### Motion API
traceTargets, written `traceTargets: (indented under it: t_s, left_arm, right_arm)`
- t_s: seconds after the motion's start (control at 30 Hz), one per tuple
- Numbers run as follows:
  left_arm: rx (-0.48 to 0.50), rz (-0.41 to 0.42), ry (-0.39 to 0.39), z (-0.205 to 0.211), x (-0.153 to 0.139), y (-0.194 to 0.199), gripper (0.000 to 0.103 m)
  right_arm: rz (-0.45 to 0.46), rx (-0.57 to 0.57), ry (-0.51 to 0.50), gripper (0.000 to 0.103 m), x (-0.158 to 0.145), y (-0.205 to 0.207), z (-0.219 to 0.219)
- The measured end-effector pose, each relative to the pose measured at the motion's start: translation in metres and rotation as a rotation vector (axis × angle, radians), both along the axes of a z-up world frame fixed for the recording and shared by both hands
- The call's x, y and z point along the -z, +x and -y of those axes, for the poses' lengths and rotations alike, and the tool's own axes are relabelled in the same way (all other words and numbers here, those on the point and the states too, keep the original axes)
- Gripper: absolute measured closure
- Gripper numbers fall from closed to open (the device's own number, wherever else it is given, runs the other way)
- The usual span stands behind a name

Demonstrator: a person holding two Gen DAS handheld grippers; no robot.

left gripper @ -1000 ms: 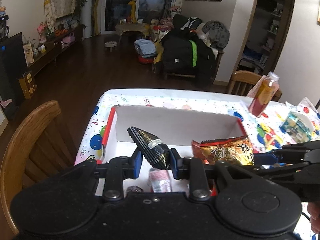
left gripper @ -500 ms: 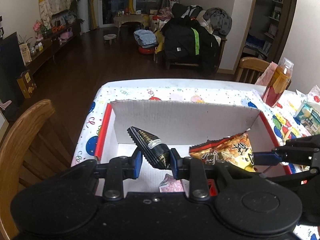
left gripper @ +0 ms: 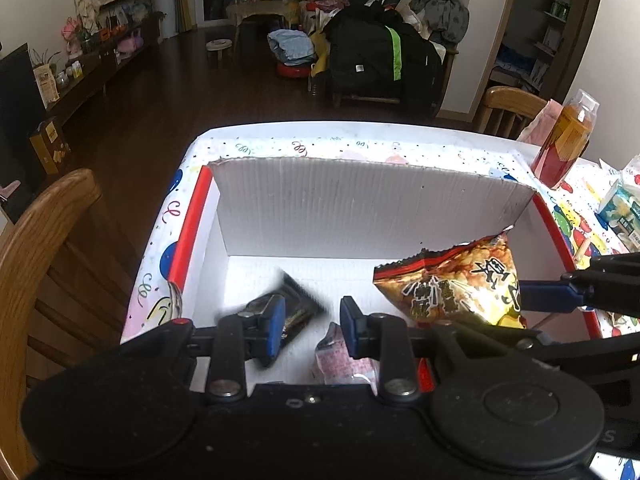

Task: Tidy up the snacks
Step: 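Lower both snacks into the red box and open both grippers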

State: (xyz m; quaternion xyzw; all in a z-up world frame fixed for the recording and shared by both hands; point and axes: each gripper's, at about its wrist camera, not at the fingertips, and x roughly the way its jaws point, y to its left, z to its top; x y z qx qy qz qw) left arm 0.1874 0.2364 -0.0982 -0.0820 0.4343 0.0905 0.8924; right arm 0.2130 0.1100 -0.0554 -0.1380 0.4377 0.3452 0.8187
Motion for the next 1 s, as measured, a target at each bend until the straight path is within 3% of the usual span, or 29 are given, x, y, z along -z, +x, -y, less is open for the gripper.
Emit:
traceTargets:
  t_s: [0.17, 0.23, 0.3, 0.33, 0.37, 0.77, 1.0]
  left_arm:
    - [0.008, 0.006, 0.016, 0.005, -0.004, -0.002, 0.067]
    - [0.008, 0.011, 0.017, 0.006, -0.006, -0.004, 0.065]
    - [0.005, 0.021, 0.019, 0.006, -0.010, -0.008, 0.049]
    - [-0.001, 0.033, 0.026, 0.007, -0.013, -0.010, 0.035]
    - [-0.004, 0.047, 0.035, 0.008, -0.016, -0.011, 0.033]
    - [0.004, 0.107, 0.056, 0.018, -0.040, -0.033, 0.024]
    - [0.020, 0.154, 0.057, 0.033, -0.056, -0.047, 0.018]
  right_arm:
    - [0.001, 0.006, 0.006, 0.058, -0.004, -0.002, 0.004]
    - [0.011, 0.008, 0.005, 0.047, -0.007, -0.004, 0.005]
    - [0.026, 0.005, 0.009, 0.043, -0.011, -0.007, 0.007]
    - [0.033, 0.002, 0.009, 0.041, -0.013, -0.009, 0.008]
    - [0.039, -0.002, 0.008, 0.041, -0.015, -0.011, 0.009]
    - [0.080, -0.006, 0.039, 0.033, -0.039, -0.031, 0.030]
    - [0.127, 0.014, 0.065, 0.024, -0.051, -0.042, 0.050]
